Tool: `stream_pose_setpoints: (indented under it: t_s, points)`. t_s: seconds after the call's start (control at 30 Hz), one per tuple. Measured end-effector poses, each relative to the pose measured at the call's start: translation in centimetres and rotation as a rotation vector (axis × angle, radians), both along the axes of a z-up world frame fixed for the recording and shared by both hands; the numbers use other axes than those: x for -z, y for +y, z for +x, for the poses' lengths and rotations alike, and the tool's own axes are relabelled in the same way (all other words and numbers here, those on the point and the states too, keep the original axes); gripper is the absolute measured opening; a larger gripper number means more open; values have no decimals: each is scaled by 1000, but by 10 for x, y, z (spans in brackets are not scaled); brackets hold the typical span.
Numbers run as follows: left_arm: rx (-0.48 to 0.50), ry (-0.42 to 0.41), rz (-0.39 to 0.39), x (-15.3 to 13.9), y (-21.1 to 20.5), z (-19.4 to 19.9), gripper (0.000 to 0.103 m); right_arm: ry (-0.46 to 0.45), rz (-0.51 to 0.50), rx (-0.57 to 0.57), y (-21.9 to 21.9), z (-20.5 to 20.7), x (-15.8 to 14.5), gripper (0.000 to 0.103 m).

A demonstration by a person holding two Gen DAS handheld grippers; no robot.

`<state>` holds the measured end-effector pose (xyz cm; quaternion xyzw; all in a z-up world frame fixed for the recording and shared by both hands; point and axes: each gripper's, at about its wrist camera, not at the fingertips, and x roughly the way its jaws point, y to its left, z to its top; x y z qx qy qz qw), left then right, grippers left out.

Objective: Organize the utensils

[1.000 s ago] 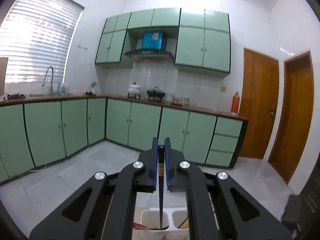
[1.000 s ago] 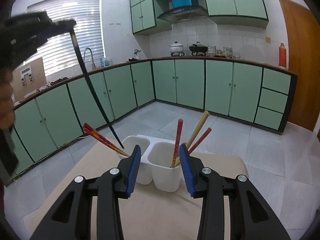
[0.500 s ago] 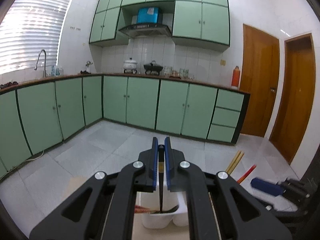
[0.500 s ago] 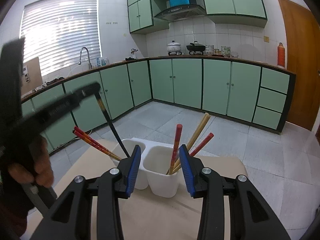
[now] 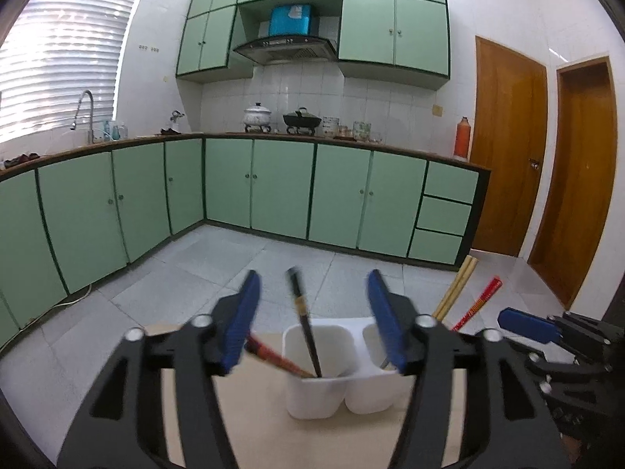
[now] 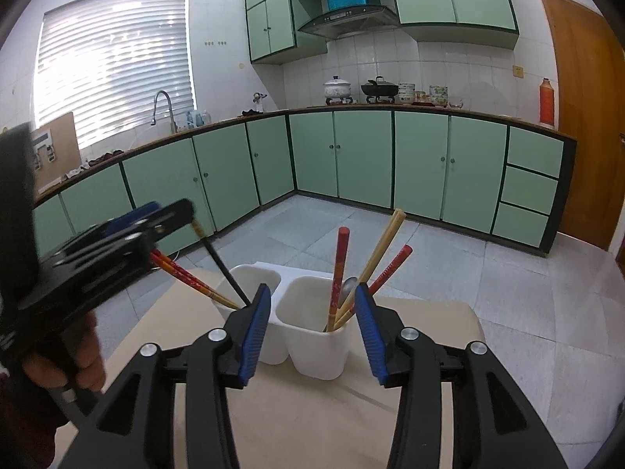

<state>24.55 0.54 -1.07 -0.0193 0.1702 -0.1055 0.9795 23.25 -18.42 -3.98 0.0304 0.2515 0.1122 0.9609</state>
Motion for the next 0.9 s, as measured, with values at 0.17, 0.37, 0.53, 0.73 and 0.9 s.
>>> stream_pose_setpoints:
  t_s: [0.17, 0.37, 0.53, 0.73, 0.9]
  points:
    - [-50, 11, 6, 2, 7, -23, 71, -11, 4, 1, 3, -7, -4, 49]
    - [-70, 38, 21, 9, 9, -39, 74, -19, 1, 2, 5, -14, -7, 51]
    - [-65, 46, 25, 10, 8, -48, 75, -29, -2, 5, 6, -23, -10, 53]
    - [-72, 33, 45, 5, 6, -59, 86, -38, 0, 16, 4, -35, -13, 59]
    - [-79, 19, 50, -6, 5, -71, 93, -48, 5, 23, 1, -48, -15, 66]
